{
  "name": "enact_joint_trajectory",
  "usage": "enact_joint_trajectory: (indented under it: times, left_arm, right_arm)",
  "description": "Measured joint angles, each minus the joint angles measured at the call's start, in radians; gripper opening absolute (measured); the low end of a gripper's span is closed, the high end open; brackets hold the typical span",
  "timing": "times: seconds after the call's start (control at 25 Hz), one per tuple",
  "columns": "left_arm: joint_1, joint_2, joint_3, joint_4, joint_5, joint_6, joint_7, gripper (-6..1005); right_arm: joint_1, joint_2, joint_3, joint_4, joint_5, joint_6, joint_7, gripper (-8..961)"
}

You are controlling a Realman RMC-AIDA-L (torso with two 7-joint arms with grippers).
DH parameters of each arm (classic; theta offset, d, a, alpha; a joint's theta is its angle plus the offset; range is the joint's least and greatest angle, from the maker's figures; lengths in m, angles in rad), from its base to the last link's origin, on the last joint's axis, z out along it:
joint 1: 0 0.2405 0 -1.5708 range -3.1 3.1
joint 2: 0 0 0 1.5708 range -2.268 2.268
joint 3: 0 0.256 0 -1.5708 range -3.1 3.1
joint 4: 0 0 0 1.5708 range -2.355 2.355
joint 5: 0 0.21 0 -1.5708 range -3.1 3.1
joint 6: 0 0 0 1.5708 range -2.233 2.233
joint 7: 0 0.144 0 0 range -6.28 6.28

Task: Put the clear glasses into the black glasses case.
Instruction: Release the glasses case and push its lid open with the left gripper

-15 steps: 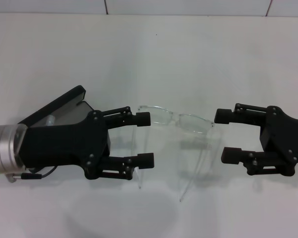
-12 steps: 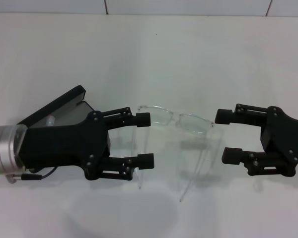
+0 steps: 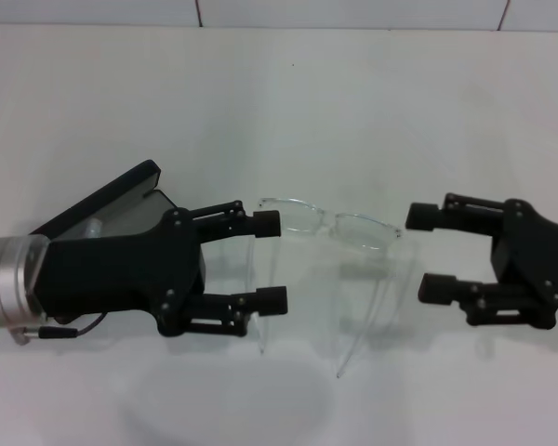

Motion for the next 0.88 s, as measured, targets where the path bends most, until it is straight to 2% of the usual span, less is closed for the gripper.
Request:
enact_joint_trajectory:
  times: [0.08, 0.12, 0.16, 0.24, 0.36, 0.44, 0.48, 0.56, 0.64, 0.72, 0.88]
  left_arm:
    - [0.002, 0.000, -0.016, 0.016, -0.001, -0.001, -0.028, 857]
    - [0.008, 0.000, -0.056, 0.083, 0.004, -0.013, -0.115, 857]
    - [0.008, 0.000, -0.056, 0.083, 0.004, -0.013, -0.115, 857]
    - [0.027, -0.005, -0.101, 0.219, 0.024, -0.041, -0.243, 836]
    - [0.091, -0.050, -0.156, 0.537, 0.086, -0.110, -0.454, 775]
    - [0.133, -0.081, -0.166, 0.744, 0.166, -0.167, -0.551, 754]
    - [0.161, -0.094, -0.152, 0.884, 0.241, -0.212, -0.620, 754]
    - [0.192, -0.096, -0.096, 1.089, 0.403, -0.295, -0.772, 753]
    - [0.188, -0.094, -0.052, 1.214, 0.563, -0.332, -0.915, 753]
    - [0.162, -0.091, -0.032, 1.278, 0.678, -0.327, -1.022, 753]
    - [0.113, -0.088, -0.001, 1.282, 0.837, -0.293, -1.129, 750]
  right_arm:
    - [-0.016, -0.006, 0.026, -0.002, 0.003, 0.006, 0.000, 778]
    - [-0.028, -0.010, 0.043, -0.005, 0.003, 0.008, 0.000, 778]
    - [-0.040, -0.015, 0.063, -0.008, 0.003, 0.008, 0.001, 778]
    - [-0.066, -0.029, 0.098, -0.011, 0.004, 0.009, 0.001, 778]
    - [-0.108, -0.042, 0.150, -0.012, 0.004, 0.001, 0.001, 778]
    - [-0.136, -0.043, 0.185, -0.012, 0.004, -0.004, 0.001, 778]
    - [-0.149, -0.041, 0.200, -0.012, 0.004, -0.005, 0.001, 778]
    - [-0.163, -0.038, 0.212, -0.013, 0.004, -0.006, 0.001, 778]
    - [-0.172, -0.036, 0.213, -0.013, 0.005, -0.007, -0.001, 778]
    - [-0.175, -0.035, 0.214, -0.013, 0.005, -0.007, -0.001, 778]
    - [-0.171, -0.033, 0.214, -0.014, 0.003, -0.007, -0.001, 777]
